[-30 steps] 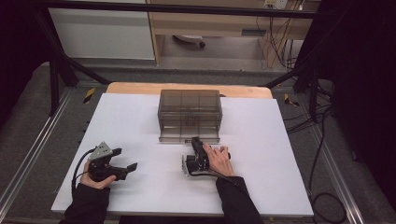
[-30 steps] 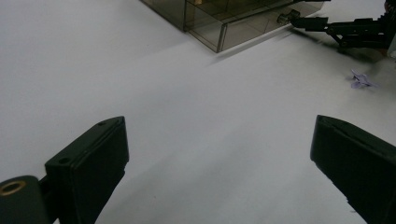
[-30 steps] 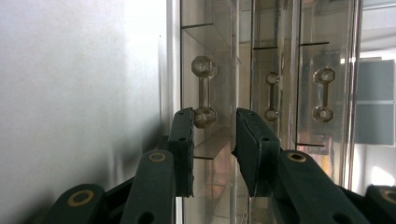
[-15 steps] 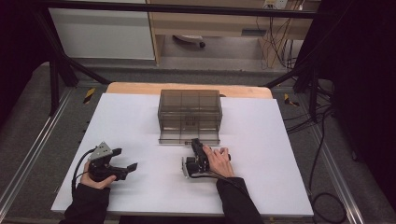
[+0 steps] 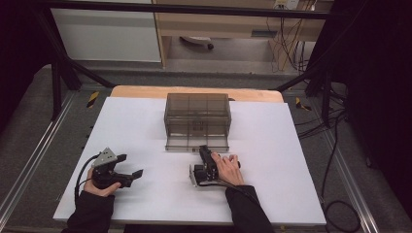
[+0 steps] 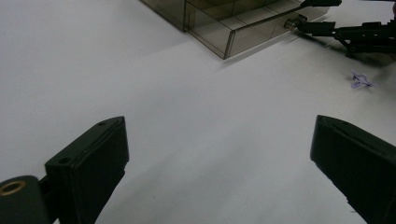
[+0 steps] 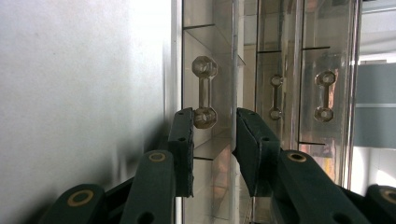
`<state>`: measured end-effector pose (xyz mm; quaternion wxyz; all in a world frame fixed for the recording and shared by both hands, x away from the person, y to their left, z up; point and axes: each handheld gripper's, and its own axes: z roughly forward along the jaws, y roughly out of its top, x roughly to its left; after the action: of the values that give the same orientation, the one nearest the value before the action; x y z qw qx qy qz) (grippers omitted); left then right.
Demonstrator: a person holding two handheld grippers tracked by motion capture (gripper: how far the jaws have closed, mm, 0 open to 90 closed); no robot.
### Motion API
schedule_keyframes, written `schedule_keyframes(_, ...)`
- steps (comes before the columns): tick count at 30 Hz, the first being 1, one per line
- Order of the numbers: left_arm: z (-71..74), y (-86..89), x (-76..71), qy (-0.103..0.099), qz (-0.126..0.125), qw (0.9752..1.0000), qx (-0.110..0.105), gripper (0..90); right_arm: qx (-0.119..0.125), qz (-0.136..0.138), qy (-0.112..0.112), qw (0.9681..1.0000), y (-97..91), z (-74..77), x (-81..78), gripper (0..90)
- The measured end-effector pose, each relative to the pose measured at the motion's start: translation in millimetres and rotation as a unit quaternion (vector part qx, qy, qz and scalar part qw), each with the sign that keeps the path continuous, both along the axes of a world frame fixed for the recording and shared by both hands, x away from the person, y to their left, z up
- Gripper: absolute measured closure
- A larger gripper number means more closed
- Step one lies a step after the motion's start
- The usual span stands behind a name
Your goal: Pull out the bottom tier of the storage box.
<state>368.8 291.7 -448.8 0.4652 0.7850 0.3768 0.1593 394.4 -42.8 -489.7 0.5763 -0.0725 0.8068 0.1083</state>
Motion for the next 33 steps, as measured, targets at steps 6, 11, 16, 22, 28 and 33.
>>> schedule_keyframes(6,0.0,0.0,0.0,0.0,0.0,1.0,0.0,3.7,0.0,0.004,0.0,1.0,-0.7,-0.2,-0.4,68.4)
schedule_keyframes(11,0.0,-0.1,0.0,0.0,0.0,1.0,0.0,3.7,-0.001,0.007,0.003,1.0,-1.1,0.7,0.4,67.8)
schedule_keyframes(16,-0.2,-0.1,0.1,0.001,0.0,1.0,0.0,3.7,0.009,0.007,0.016,0.9998,-2.1,2.5,1.5,60.7)
schedule_keyframes(22,-0.2,-0.1,0.1,0.001,0.0,1.0,0.0,3.7,0.041,0.0,0.036,0.9985,-5.2,8.9,2.5,51.7)
schedule_keyframes(28,-0.1,0.0,0.1,0.001,0.0,1.0,-0.001,3.7,0.083,-0.009,0.065,0.9944,-9.1,17.1,3.9,41.5)
schedule_keyframes(33,-0.1,0.0,0.1,0.001,0.0,1.0,-0.001,3.7,0.131,-0.021,0.103,0.9858,-12.0,23.7,4.3,33.5)
